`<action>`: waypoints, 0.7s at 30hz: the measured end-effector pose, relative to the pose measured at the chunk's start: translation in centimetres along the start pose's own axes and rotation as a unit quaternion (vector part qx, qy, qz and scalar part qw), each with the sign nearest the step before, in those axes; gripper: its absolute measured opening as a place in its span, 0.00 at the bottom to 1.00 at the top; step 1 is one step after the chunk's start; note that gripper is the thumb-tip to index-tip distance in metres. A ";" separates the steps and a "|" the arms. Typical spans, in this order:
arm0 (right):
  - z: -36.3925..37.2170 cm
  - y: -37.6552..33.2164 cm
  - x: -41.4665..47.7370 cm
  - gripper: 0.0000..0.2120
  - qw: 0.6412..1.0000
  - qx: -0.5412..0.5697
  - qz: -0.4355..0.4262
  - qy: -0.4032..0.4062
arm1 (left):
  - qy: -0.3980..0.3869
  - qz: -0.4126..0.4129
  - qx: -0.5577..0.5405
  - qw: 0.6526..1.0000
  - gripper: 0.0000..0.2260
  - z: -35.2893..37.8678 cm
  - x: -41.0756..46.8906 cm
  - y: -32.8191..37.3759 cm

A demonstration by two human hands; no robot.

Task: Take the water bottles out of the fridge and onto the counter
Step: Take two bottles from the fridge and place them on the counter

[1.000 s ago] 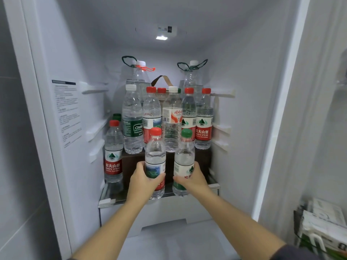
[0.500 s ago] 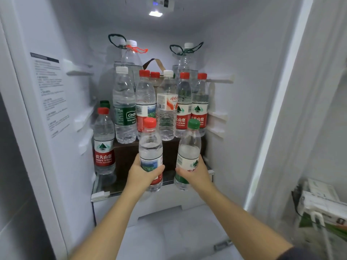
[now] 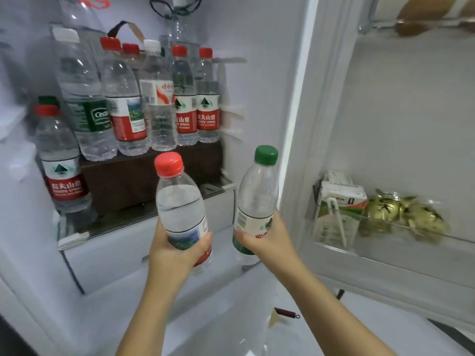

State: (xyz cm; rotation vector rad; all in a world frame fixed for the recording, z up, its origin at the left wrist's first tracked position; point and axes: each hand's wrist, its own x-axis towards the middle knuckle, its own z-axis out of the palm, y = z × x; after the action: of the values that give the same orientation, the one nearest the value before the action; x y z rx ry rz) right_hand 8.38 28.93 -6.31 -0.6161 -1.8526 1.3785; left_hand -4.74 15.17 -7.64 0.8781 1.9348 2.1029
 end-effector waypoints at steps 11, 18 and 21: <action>-11.3 0.3 -13.2 0.25 0.996 -0.002 0.002 0.085 | -0.131 -0.015 -0.005 0.991 0.30 7.3 -12.8 0.9; -21.2 -0.6 -23.5 0.22 0.985 -0.029 0.027 0.167 | -0.231 -0.011 -0.026 0.973 0.27 14.5 -22.7 4.7; -25.3 -0.9 -27.9 0.22 0.976 -0.037 0.039 0.210 | -0.259 0.002 -0.030 0.966 0.28 17.3 -27.3 6.1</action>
State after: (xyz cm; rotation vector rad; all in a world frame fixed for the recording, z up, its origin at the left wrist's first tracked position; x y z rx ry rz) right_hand 45.51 23.16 -9.14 -0.9485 -1.5548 1.1255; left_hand 28.01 15.89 -10.47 1.2626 1.5870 1.6923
